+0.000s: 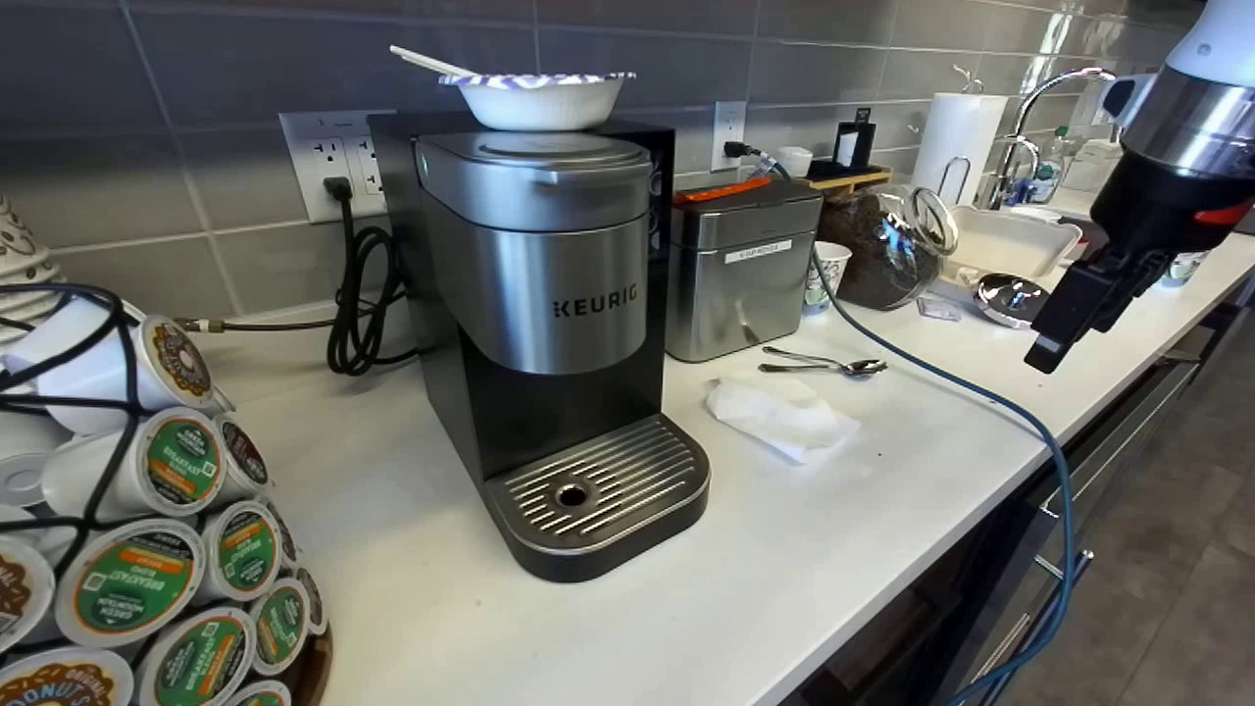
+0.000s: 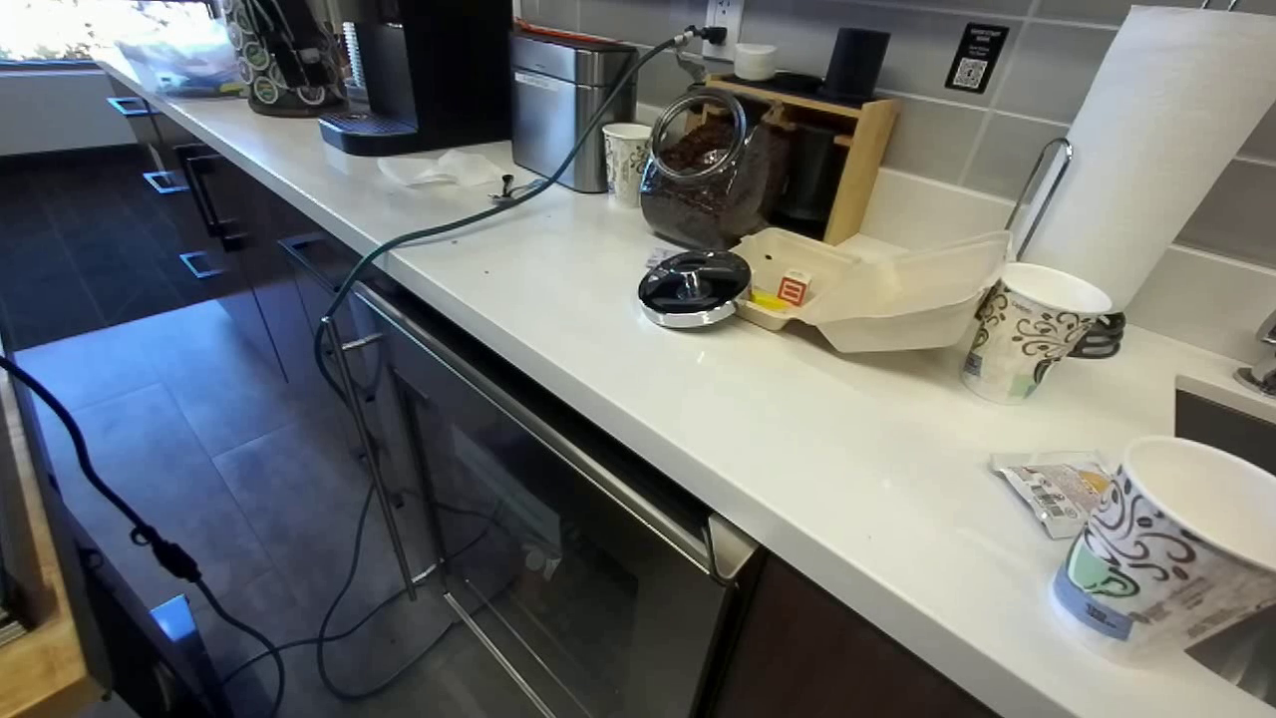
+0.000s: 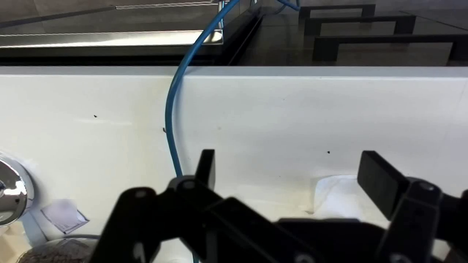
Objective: Put the silver lid on its container
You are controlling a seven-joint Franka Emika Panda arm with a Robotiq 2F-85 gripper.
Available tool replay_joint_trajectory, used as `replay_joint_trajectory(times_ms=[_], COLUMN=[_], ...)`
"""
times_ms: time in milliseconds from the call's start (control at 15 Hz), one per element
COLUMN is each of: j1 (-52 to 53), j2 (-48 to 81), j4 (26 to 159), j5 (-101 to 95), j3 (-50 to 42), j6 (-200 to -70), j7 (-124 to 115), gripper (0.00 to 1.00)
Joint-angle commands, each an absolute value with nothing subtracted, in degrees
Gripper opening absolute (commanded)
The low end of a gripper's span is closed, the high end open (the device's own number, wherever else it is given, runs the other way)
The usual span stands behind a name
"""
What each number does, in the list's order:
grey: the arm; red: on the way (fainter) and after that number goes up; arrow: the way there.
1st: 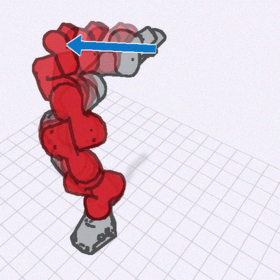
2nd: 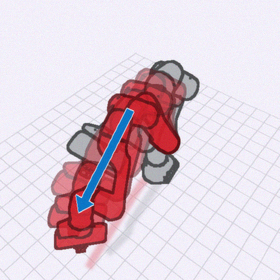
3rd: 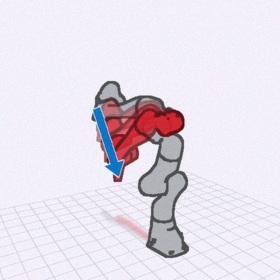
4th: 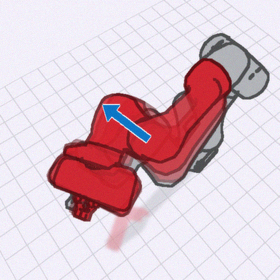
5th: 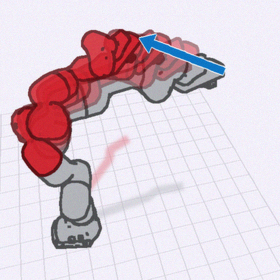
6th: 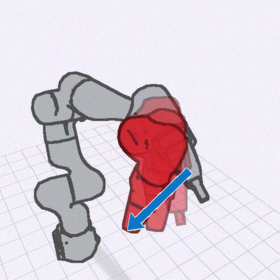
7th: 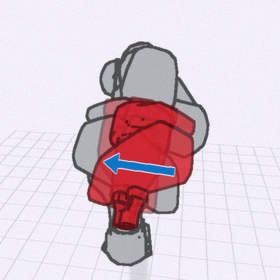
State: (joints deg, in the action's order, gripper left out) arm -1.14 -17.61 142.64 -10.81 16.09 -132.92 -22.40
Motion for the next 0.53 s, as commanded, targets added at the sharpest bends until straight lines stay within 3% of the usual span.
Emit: replay_joint_trajectory(times_ms=[0, 467], j1=[-1.8, -9.4], j2=[-15.9, -5.0], j4=[141.6, 133.2], j5=[-13.4, -8.9], j3=[14.7, -0.1], j6=[-133.9, -136.7], j7=[-27.6, -26.3], gripper=[1.00, 1.00])
